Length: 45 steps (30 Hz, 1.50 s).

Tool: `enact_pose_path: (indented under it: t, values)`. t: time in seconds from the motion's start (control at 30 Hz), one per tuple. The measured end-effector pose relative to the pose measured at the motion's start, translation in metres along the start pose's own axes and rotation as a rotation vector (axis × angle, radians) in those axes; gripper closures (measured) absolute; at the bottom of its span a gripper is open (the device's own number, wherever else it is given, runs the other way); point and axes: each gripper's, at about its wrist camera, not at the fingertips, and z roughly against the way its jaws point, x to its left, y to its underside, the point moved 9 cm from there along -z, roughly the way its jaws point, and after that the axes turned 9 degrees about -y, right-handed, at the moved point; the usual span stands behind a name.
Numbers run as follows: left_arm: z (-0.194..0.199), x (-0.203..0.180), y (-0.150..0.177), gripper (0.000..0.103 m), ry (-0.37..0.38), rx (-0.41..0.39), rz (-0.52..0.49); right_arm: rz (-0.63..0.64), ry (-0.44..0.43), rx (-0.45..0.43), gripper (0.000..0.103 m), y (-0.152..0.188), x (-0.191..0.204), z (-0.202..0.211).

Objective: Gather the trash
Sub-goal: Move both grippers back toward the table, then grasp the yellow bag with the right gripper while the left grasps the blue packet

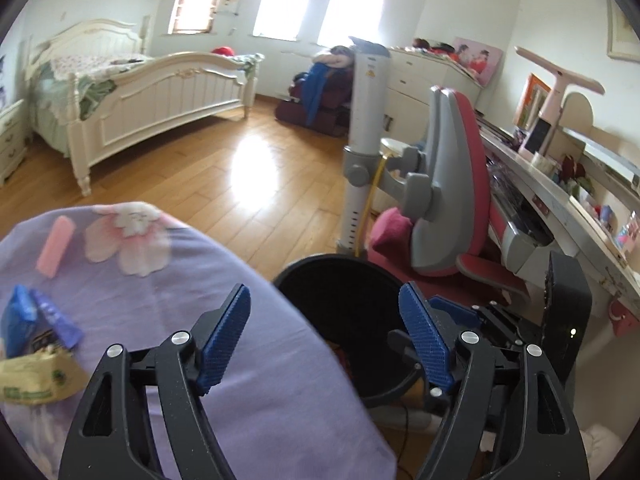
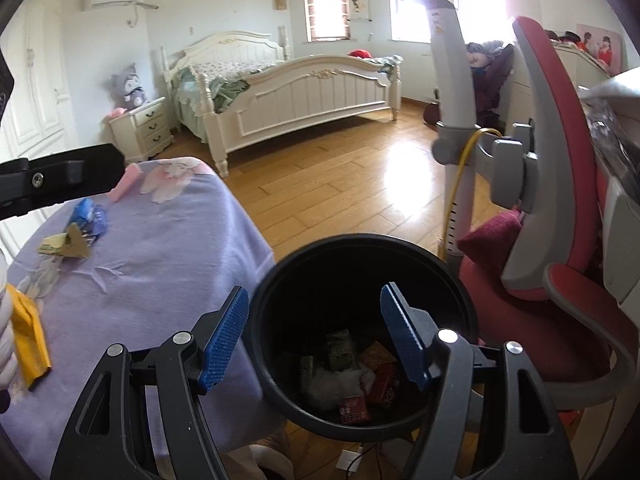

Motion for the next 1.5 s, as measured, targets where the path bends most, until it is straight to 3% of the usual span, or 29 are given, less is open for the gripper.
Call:
enact_pose_path:
  t: [0.37,0.57,0.67,0.77,0.8,0.83,0.97,1.03,1.1,1.37,1.47,1.5]
  values:
    - [0.069,0.153,0.018,0.027,-0.197,-0.028,0.137,0.139,-0.169,0.024,0.034,-0.015,0.101,-0.021]
    - [0.098,0.246,0.045,0.027,-0.320,-0.018,0.193,0.285,-0.456,0.159,0.035,0.005,0.196,-0.028]
    - [0.099,0.272,0.055,0.027,-0.336,0.020,0.174,0.394,-0.559,0.238,0.035,0.027,0.247,-0.031]
    - [0.094,0.284,0.055,0.027,-0.342,0.034,0.103,0.493,-0.617,0.292,0.034,0.046,0.287,-0.033]
    - [0.090,0.288,0.052,0.027,-0.346,0.040,0.080,0.518,-0.624,0.305,0.028,0.051,0.297,-0.036]
    - [0.085,0.293,0.049,0.027,-0.349,0.048,0.065,0.531,-0.628,0.312,0.024,0.053,0.303,-0.038]
    - [0.063,0.301,0.038,0.027,-0.325,0.076,0.026,0.538,-0.640,0.346,0.024,0.058,0.317,-0.048]
    - [0.049,0.303,0.034,0.027,-0.327,0.091,-0.009,0.521,-0.634,0.386,0.030,0.059,0.314,-0.056]
    - [0.038,0.303,0.031,0.027,-0.321,0.103,-0.040,0.485,-0.647,0.411,0.046,0.057,0.311,-0.061]
    - [-0.003,0.297,0.027,0.027,-0.278,0.154,-0.098,0.391,-0.681,0.419,0.048,0.050,0.299,-0.065]
    - [-0.015,0.297,0.032,0.041,-0.261,0.188,-0.105,0.385,-0.683,0.419,0.048,0.049,0.298,-0.064]
    - [-0.018,0.297,0.033,0.041,-0.261,0.192,-0.108,0.384,-0.682,0.419,0.048,0.049,0.298,-0.064]
